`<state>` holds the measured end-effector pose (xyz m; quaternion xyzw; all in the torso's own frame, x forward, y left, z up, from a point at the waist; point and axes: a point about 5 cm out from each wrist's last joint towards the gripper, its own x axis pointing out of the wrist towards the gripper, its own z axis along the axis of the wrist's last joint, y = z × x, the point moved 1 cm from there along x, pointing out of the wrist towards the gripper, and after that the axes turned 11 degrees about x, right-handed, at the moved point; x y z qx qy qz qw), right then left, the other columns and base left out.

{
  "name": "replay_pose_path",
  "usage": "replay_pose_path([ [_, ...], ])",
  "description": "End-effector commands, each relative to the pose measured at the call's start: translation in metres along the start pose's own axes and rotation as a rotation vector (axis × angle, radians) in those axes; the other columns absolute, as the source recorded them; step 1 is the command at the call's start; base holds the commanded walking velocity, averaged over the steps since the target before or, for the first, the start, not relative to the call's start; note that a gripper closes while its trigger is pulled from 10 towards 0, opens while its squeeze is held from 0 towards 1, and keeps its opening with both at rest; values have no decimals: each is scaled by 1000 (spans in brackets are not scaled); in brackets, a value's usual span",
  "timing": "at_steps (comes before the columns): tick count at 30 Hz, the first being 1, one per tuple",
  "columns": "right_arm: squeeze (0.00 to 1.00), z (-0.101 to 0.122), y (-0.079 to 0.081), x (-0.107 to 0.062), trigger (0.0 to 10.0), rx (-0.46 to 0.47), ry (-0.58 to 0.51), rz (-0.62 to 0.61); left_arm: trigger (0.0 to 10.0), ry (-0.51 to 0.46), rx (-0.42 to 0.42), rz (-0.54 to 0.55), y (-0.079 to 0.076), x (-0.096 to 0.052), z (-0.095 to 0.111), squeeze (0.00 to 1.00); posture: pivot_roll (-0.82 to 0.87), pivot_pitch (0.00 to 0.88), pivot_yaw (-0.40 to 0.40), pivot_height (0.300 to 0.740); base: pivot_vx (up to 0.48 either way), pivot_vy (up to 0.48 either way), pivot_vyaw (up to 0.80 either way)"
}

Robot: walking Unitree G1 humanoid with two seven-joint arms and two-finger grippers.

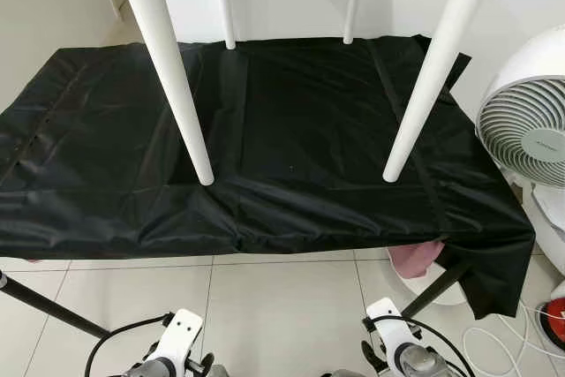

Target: Building children table

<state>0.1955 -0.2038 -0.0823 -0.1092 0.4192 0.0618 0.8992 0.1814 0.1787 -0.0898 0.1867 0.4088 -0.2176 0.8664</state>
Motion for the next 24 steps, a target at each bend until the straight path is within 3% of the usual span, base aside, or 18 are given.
replay_pose_path([
  [1,0,-8,4,-1,10000,38,17,-4,10000,55,-4,120,6,-2,-8,0,-83,4,83,740,0,0,0],
  [6,0,-18,3,-4,10000,68,46,-22,10000,67,-4,142,7,0,-7,0,-88,0,81,740,0,0,0],
  [7,0,-21,-1,-5,10000,135,51,-47,10000,65,-82,179,12,-2,-8,0,-83,0,78,740,0,0,0],
  [9,0,-21,-1,-5,10000,135,51,-47,10000,65,-82,179,12,-2,-8,0,-83,0,78,740,0,0,0],
  [11,0,-27,-7,-8,10000,235,61,-77,10000,77,-213,237,21,-5,-14,0,-85,0,74,740,0,0,0],
  [15,0,-28,-4,-8,10000,196,64,-50,10000,87,-185,209,19,-6,-17,0,-88,0,72,740,0,0,0],
  [18,0,-25,1,-7,10000,128,56,9,10000,52,-116,164,14,-3,-9,0,-79,0,65,740,0,0,0],
  [24,0,-22,1,-6,10000,143,46,5,10000,47,-132,174,15,-3,-8,0,-73,0,62,740,0,0,0],
])
